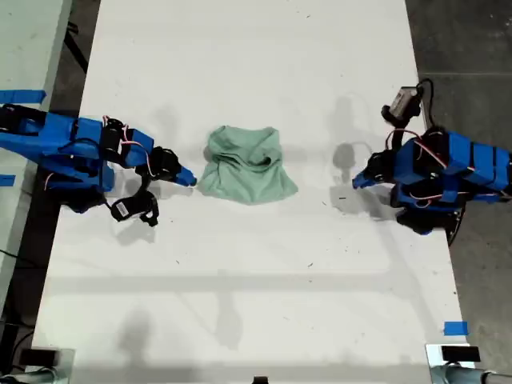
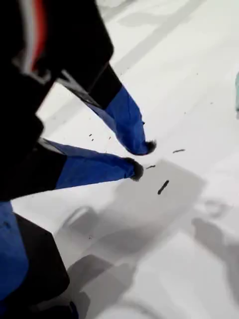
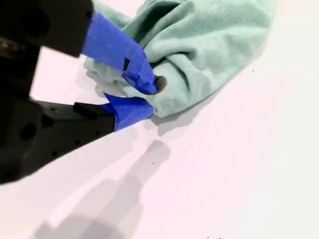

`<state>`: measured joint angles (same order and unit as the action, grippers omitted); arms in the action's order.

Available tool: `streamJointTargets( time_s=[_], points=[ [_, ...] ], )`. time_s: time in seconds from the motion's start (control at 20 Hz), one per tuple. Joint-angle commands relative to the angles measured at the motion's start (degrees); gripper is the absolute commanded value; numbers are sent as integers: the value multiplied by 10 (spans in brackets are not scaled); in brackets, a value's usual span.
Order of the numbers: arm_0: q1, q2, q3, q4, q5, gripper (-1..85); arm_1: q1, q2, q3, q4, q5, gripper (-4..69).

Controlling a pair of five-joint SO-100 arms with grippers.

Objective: Fold tshirt

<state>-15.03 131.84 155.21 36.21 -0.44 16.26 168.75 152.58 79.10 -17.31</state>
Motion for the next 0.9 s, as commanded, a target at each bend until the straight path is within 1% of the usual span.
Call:
streamJointTargets(
  time_s=[0.0, 0.05, 0.15, 0.25, 0.35, 0.45, 0.5, 0.7, 0.75, 0.85],
  points=[
    [4, -2, -10, -27, 2, 43, -6, -86, -36, -62, -12, 10],
    [3, 1, -6, -33, 4, 45, -5, -171, -93, -84, -34, 6],
    [3, 27, 7, -21, 7, 43, -4, -337, -227, -107, -74, -2],
    [-4, 94, 35, 4, 5, 39, -5, -460, -342, -129, -107, -8],
    [-16, 185, 88, 17, 6, 32, -18, -582, -461, -139, -131, -11],
    [-23, 224, 115, 28, 7, 24, -37, -721, -604, -141, -151, -15],
    [-24, 223, 117, 28, 7, 24, -48, -798, -682, -136, -159, -15],
    [-21, 204, 116, 11, 7, 24, -84, -1094, -1065, -49, -191, -16],
    [-20, 199, 115, 8, 7, 24, -87, -1131, -1114, -42, -195, -16],
    [-18, 194, 114, 6, 7, 23, -85, -1143, -1119, -47, -193, -16]
  ],
)
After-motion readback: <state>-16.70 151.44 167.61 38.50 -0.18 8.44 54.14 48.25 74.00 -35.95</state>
